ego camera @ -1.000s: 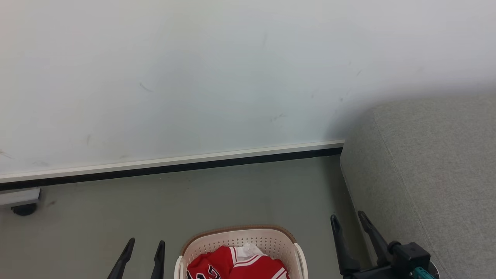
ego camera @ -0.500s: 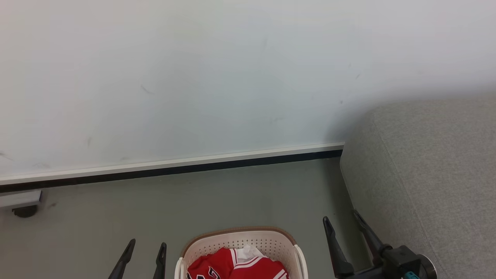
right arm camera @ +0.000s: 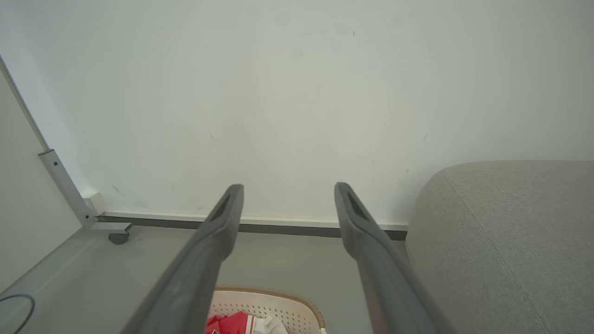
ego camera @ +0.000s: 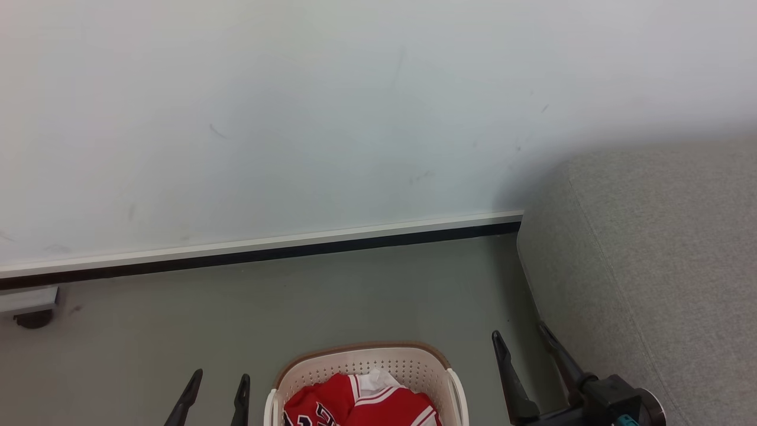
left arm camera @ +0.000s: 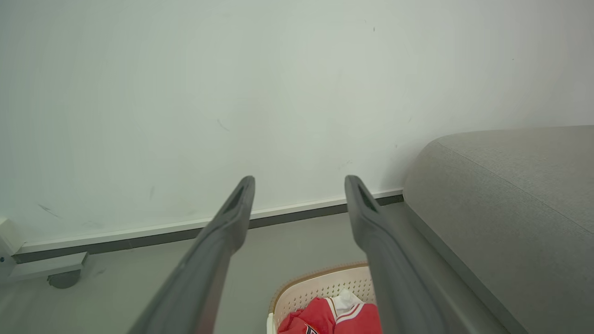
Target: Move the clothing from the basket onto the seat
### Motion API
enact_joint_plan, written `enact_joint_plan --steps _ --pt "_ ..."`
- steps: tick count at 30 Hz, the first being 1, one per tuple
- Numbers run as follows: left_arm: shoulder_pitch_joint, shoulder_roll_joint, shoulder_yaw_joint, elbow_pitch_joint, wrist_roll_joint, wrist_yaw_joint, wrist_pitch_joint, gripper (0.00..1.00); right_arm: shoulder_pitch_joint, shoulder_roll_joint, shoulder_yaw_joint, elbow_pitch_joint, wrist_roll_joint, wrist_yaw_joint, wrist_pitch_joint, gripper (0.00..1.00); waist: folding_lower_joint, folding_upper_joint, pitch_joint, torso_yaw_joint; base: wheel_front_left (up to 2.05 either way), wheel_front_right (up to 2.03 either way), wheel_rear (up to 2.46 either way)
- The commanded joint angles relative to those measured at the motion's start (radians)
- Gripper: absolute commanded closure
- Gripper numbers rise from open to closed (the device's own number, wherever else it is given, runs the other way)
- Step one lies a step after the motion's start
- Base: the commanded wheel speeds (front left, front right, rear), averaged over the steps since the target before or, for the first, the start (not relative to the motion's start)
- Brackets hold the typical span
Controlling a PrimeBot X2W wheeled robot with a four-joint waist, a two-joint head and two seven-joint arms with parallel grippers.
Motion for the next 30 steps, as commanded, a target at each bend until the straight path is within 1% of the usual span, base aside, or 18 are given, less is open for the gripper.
enact_joint_plan --steps 1,8,14,18,22,24,30 --pt "-0.001 -0.001 0.003 0.006 0.000 -0.001 -0.004 0.00 0.004 -0.001 0.001 0.000 -0.001 0.004 -0.001 0.00 0.0000 0.0000 0.003 -0.001 0.00 0.00 0.00" --pt "-0.020 0.003 -0.020 0.054 0.009 -0.022 -0.004 0.00 -0.025 0.007 -0.015 -0.016 -0.009 0.004 -0.001 0.00 0.0000 0.0000 0.039 -0.012 0.00 0.00 0.00" --pt "-0.059 0.020 -0.050 0.122 0.001 -0.036 -0.004 0.00 -0.071 0.015 -0.037 -0.036 -0.010 0.004 -0.001 0.00 0.0000 0.0000 0.083 -0.036 0.00 0.00 0.00" --pt "-0.101 0.035 -0.084 0.191 -0.010 -0.044 -0.003 0.00 -0.122 0.020 -0.045 -0.062 -0.019 0.004 -0.001 0.00 0.0000 0.0000 0.146 -0.057 0.00 0.00 0.00" --pt "-0.171 0.052 -0.112 0.328 -0.041 -0.046 -0.003 0.00 -0.168 0.033 -0.054 -0.096 -0.028 0.004 -0.001 0.00 0.0000 0.0000 0.211 -0.073 0.00 0.00 0.00" --pt "-0.216 0.061 -0.140 0.371 -0.053 -0.047 -0.003 0.00 -0.191 0.036 -0.049 -0.109 -0.033 0.004 -0.001 0.00 0.0000 0.0000 0.249 -0.085 0.00 0.00 0.00" --pt "-0.337 0.118 -0.240 0.440 -0.080 -0.047 -0.003 0.00 -0.253 0.050 -0.041 -0.146 -0.046 0.004 -0.001 0.00 0.0000 0.0000 0.373 -0.119 0.00 0.00 0.00"
